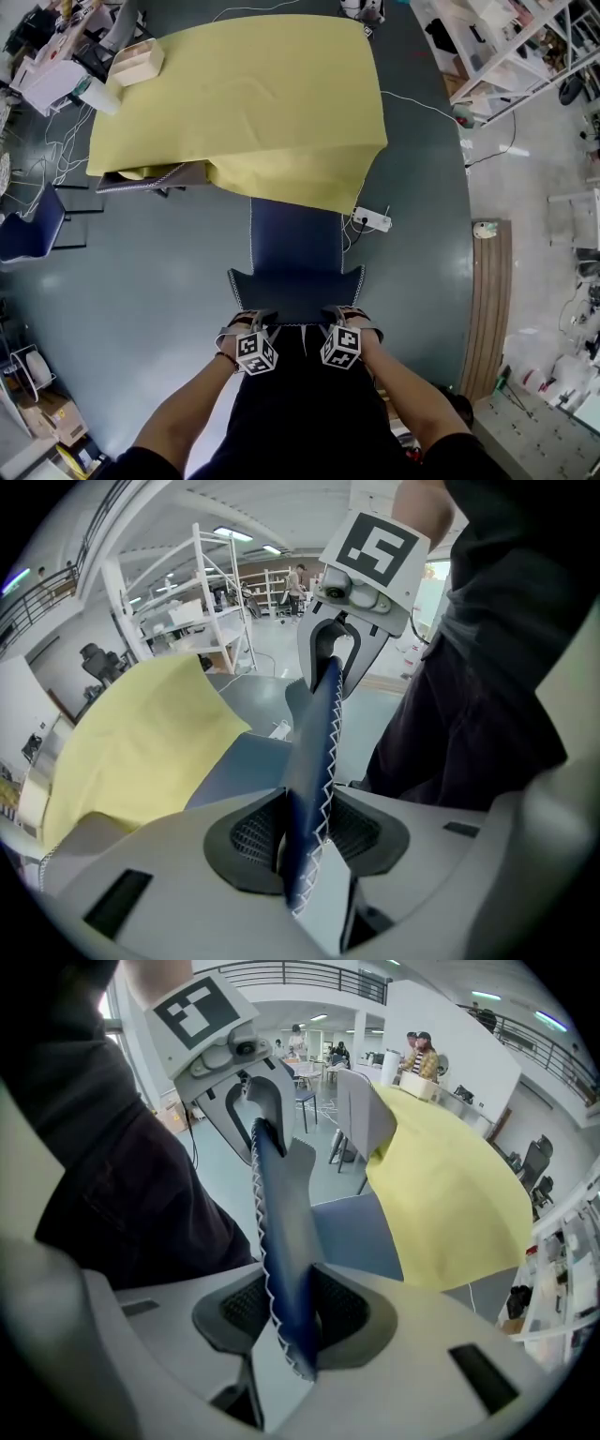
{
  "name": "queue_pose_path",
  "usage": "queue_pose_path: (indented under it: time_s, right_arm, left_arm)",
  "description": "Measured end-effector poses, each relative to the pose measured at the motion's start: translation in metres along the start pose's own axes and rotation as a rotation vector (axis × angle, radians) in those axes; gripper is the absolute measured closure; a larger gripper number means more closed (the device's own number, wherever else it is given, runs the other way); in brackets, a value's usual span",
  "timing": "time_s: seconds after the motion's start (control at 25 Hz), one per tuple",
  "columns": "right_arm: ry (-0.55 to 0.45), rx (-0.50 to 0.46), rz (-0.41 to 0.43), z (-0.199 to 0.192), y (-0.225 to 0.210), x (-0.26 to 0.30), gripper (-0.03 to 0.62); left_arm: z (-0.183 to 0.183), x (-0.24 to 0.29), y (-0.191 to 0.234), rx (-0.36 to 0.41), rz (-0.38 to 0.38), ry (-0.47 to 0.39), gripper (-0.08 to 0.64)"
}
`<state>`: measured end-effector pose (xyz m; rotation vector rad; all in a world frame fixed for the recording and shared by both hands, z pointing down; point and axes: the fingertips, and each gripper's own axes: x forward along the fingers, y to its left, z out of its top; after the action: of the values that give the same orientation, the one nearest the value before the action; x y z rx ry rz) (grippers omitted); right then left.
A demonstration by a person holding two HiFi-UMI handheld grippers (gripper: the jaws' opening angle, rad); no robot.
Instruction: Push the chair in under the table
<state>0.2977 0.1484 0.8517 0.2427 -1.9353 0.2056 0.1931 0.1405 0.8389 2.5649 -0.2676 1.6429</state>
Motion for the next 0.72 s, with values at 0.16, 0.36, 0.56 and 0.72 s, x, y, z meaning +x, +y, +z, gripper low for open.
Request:
queue_pose_path:
  time_s: [0.16, 0.36, 0.56, 0.72]
  right_arm:
    - [-0.003, 0.011, 0.001, 0.001, -0.002, -0.001, 0.468]
    - [-0.006, 0.026, 0.005, 0.000, -0.005, -0.002, 0.466]
    - [0.001, 0.026, -0.011, 0.004, -0.020, -0.001, 0.468]
    - [0.003, 0.019, -0.015, 0.006, -0.036, 0.001, 0.468]
  left_arm:
    - [0.002, 0.000, 0.002, 0.004, 0.005, -0.008, 0.428]
    - [0.005, -0.001, 0.004, -0.007, 0.004, 0.001, 0.428]
    - [0.006, 0.001, 0.019, -0.010, 0.021, 0.003, 0.430]
    - [0.010, 0.004, 0.034, -0.012, 0.031, -0.002, 0.431]
